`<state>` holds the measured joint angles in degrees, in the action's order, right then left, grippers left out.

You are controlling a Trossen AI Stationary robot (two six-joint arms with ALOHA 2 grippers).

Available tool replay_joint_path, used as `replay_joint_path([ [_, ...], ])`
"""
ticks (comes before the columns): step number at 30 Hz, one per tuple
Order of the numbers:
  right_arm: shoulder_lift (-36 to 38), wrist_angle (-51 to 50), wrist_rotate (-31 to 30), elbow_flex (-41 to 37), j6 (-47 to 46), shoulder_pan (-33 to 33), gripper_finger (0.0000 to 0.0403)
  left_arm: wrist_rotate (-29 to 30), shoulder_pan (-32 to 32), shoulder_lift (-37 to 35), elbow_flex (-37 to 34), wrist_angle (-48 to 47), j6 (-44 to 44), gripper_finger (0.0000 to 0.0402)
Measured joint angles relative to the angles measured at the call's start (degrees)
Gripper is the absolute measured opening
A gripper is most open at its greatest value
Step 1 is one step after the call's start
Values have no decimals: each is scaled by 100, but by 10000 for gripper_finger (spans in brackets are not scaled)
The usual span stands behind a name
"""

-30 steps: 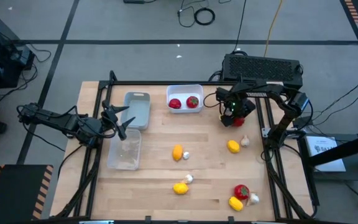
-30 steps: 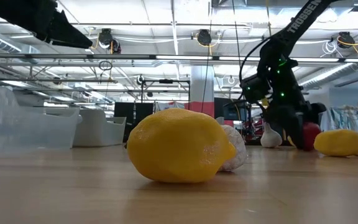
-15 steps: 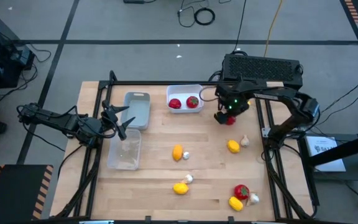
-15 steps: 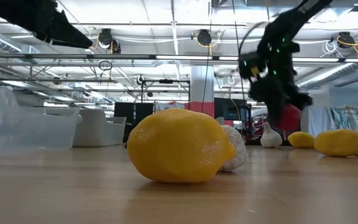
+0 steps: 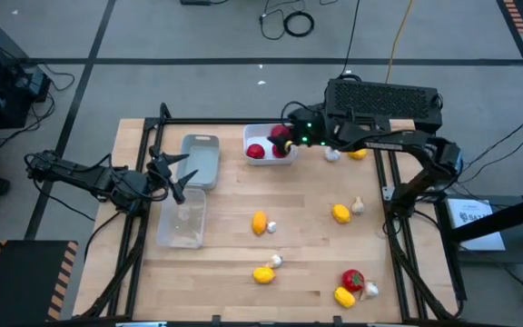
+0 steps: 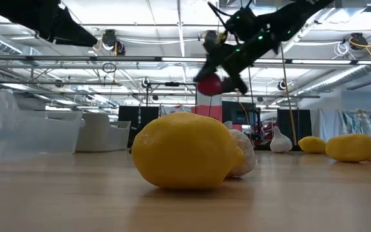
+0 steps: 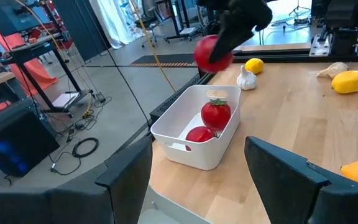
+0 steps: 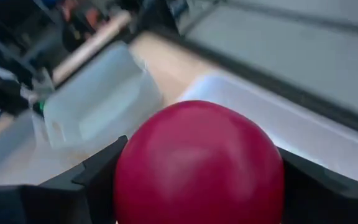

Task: Sort produce into baskets
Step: Put the red tomato into the white bin

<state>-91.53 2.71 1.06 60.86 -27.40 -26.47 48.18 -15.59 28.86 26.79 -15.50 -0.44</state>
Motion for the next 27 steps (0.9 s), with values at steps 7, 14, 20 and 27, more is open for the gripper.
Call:
replay_joint_path([
  [7,-576,1240,-40,2,20,71,321,0,0,0,0,2,-47,264],
  [14,-846,1322,-112,2,-227,-118,353,0,0,0,0,2,-138,264],
  [20,-867,1361,-80,2,-165,-163,358,0,0,0,0,2,-140,264],
  [27,-830,1183,74,254,150,-161,359,0,0,0,0,0,-141,264],
])
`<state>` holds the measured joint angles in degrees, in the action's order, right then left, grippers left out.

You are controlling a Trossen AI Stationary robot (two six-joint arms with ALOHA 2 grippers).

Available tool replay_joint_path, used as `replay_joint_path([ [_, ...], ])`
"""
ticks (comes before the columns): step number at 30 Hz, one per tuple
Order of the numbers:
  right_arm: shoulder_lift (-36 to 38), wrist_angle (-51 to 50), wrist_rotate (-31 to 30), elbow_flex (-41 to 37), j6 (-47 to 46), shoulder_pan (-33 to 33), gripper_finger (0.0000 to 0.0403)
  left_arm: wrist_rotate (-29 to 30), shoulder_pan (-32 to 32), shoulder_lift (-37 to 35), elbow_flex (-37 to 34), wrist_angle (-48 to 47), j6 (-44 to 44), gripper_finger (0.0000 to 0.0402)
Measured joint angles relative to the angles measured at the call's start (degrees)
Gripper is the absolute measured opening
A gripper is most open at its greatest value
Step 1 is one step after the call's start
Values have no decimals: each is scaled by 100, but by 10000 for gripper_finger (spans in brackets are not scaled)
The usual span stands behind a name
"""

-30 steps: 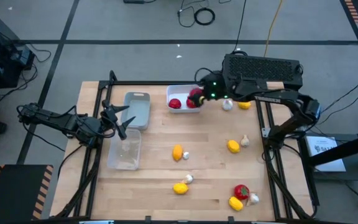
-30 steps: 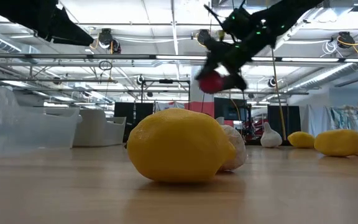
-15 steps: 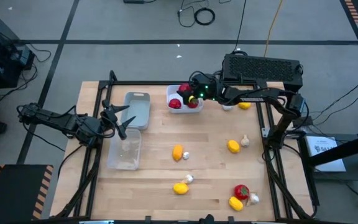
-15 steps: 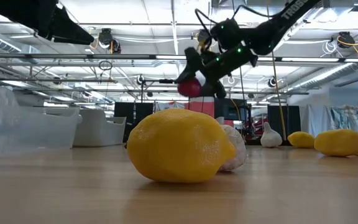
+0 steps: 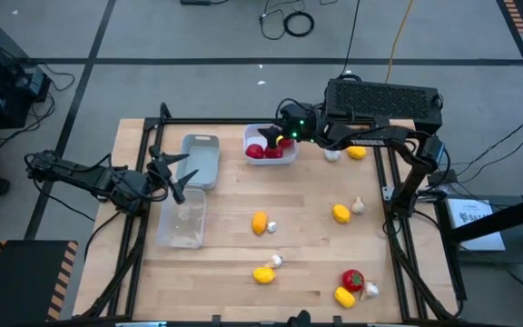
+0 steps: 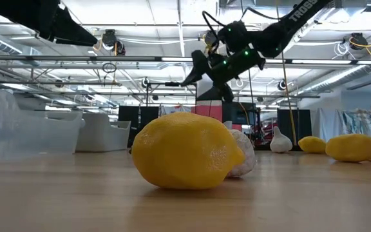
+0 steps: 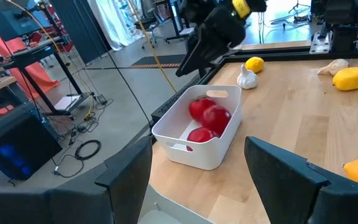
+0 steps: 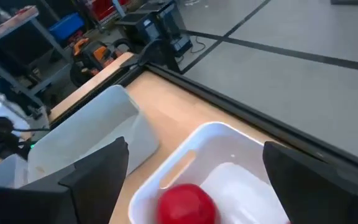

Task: Sort produce into baskets
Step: Put the red tomato into the white bin

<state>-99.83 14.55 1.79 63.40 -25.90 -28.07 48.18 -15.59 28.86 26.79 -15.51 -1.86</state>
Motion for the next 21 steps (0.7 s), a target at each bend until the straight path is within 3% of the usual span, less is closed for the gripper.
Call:
replay_joint_path([
  [4,4,-886,623,564,148,47,359,0,0,0,0,0,-1,264],
  [8,4,-2912,1035,1520,150,196,359,0,0,0,0,-2,-1,264],
  [13,7,-5464,905,2509,-366,492,359,0,0,1,0,-2,-4,264],
  [21,-14,-8103,908,2799,-1640,1232,359,0,0,0,0,-2,-8,264],
])
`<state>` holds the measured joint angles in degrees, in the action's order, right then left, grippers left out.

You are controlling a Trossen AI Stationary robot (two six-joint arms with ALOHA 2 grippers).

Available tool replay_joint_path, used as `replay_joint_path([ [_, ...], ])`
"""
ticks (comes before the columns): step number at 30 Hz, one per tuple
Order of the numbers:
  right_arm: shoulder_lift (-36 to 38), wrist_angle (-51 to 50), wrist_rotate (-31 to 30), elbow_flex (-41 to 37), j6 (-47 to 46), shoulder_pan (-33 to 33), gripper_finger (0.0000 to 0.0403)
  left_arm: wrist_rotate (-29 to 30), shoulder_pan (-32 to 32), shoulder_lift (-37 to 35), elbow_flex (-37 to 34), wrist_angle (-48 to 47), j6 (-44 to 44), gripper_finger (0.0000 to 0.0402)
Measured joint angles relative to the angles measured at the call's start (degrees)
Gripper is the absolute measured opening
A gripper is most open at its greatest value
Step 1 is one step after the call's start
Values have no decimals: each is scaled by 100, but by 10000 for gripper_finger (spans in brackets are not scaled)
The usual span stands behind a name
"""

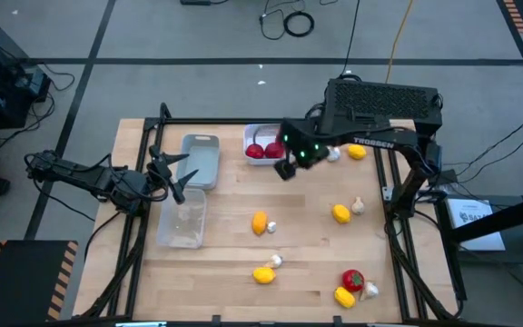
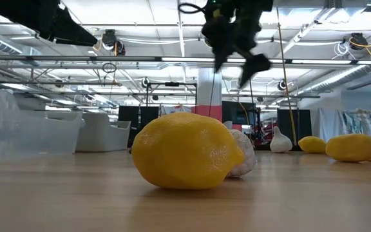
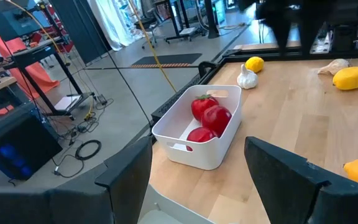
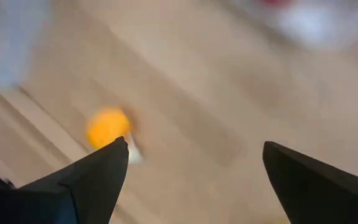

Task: Sort produce into baskets
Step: Put the red tomato into the white bin

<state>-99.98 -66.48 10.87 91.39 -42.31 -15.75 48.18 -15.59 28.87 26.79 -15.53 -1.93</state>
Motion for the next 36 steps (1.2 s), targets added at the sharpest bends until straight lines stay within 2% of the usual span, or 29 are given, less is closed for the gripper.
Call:
replay_joint_path([
  [4,-3,-947,-7,-1,-611,550,359,0,0,0,0,2,-61,264],
  [8,-3,-1412,0,-2,-1280,1280,359,0,0,0,0,33,-191,264],
  [19,-3,-1457,114,-2,-3479,3409,359,-139,0,0,0,612,-748,264],
  [23,-3,-1463,-26,-4,-4272,4054,359,-151,0,0,0,1030,-1069,264],
  [26,-3,-1512,-245,-8,-4894,4423,359,-286,0,0,0,1253,-1200,264],
  [30,-3,-1597,-301,-158,-5530,4676,359,-780,0,0,0,1285,-1132,264],
  [36,-3,-1188,208,-505,-6360,5028,359,-1241,0,36,0,1498,-1304,264],
])
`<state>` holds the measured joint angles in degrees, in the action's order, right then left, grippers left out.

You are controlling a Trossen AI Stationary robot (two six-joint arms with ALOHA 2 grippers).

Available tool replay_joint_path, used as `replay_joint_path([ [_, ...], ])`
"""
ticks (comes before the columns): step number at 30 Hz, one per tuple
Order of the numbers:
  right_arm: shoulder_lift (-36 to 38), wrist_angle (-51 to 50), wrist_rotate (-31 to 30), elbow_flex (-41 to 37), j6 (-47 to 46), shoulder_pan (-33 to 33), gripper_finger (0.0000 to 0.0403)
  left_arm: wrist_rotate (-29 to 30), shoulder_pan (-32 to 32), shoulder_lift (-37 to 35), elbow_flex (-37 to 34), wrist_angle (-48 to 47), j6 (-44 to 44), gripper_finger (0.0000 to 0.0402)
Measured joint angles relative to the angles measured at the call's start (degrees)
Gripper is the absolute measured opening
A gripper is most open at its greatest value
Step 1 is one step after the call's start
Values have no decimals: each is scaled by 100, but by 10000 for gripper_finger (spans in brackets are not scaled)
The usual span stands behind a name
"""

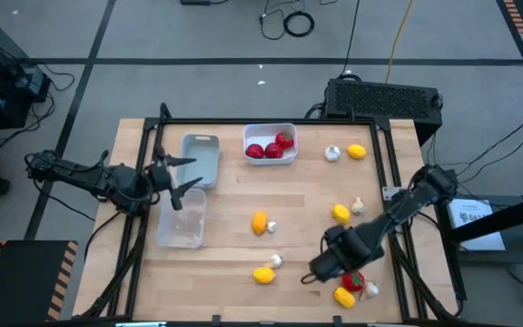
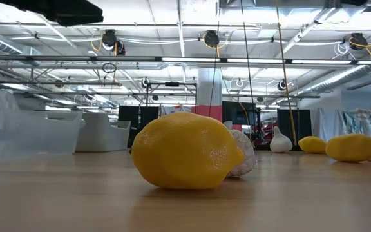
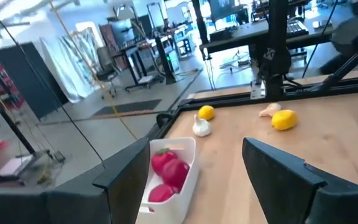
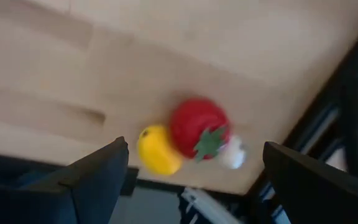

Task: Sort produce into baskets
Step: Put the red tomato into the white bin

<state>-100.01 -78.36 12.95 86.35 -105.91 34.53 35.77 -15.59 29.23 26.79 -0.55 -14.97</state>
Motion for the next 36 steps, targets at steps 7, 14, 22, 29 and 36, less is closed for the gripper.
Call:
replay_joint_path([
  [7,0,740,813,-467,-616,197,359,-94,0,44,0,421,-507,264],
  [14,0,991,1135,-905,-401,166,359,-372,11,58,0,496,-598,264],
  [22,0,1396,1151,-1205,-81,116,359,-411,26,117,0,492,-548,264],
  [29,2,1651,1670,-1700,21,116,359,-413,27,145,0,491,-549,264],
  [36,26,2461,1871,-2210,186,65,359,-413,26,150,0,563,-550,264],
])
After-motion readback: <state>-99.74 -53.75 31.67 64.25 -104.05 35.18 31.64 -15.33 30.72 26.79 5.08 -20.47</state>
